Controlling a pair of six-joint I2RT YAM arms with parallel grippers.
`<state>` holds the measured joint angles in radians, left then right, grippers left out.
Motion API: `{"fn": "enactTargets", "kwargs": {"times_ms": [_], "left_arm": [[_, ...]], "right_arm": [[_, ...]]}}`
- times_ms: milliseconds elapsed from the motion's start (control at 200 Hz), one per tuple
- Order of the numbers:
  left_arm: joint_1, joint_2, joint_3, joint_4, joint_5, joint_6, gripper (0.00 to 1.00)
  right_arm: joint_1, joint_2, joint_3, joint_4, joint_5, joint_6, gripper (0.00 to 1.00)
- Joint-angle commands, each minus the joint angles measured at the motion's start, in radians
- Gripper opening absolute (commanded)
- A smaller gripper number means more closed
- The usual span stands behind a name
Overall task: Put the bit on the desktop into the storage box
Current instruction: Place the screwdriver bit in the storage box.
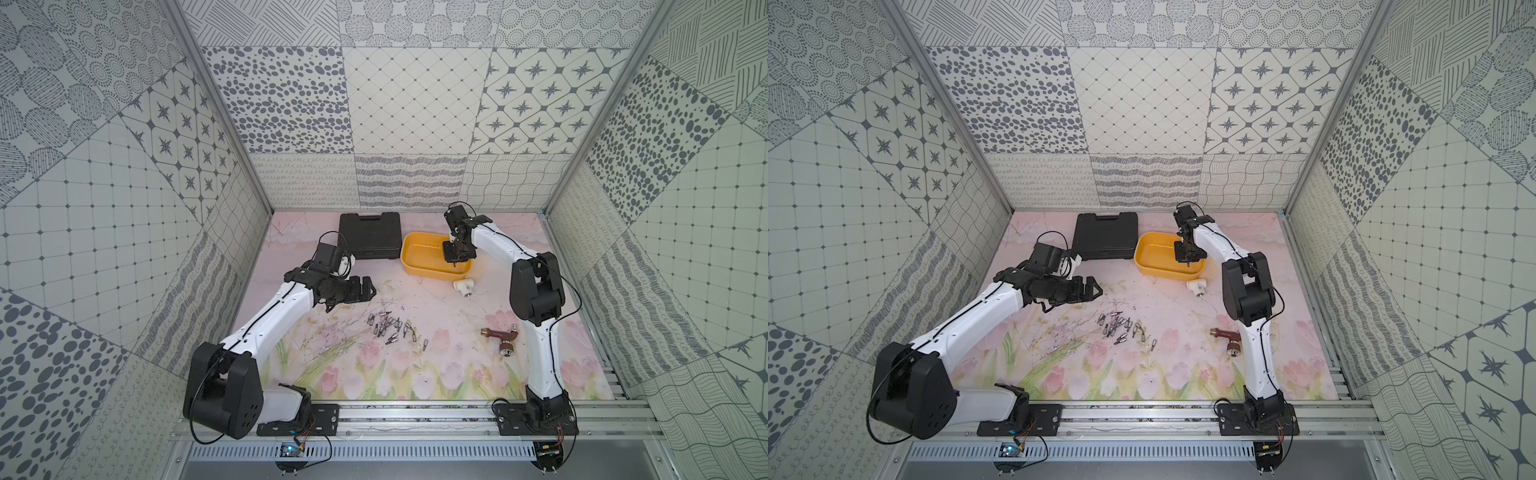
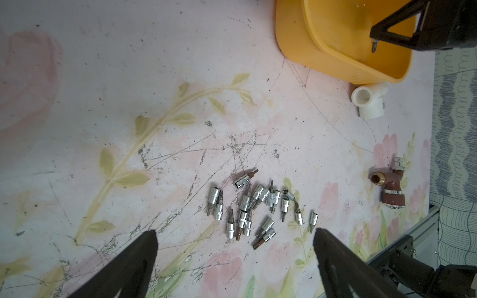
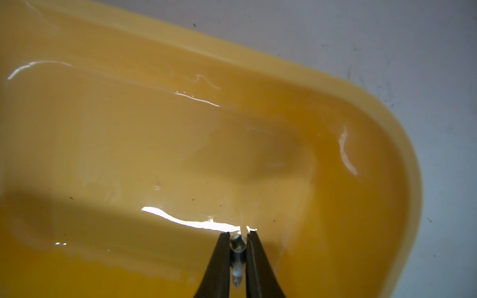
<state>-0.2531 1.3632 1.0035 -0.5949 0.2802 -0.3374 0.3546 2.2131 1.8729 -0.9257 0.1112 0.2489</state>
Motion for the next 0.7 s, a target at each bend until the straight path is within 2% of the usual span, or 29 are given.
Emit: {"fn": "enactTargets", "kwargs": {"times_ms": [0, 250, 475, 695], "left_arm": [[0.000, -0.003, 0.002, -0.021, 0.002, 0.017, 0.99], [0.000, -0.006, 0.001, -0.022, 0.001, 0.017, 0.99], [0.000, -0.013, -0.002, -0.016, -0.002, 0.019, 0.99], [-0.013, -0.062, -0.029, 0.023, -0.018, 0.029, 0.99]], "right_arm": [[-0.007, -0.002, 0.021, 0.009, 0.019, -0.016, 0.15], [-0.006, -0.013, 0.020, 0.008, 0.026, -0.018, 0.16], [-0.011, -0.043, 0.017, 0.008, 0.024, -0.027, 0.29], [-0.011, -0.129, -0.021, 0.008, 0.031, -0.051, 0.33]]}}
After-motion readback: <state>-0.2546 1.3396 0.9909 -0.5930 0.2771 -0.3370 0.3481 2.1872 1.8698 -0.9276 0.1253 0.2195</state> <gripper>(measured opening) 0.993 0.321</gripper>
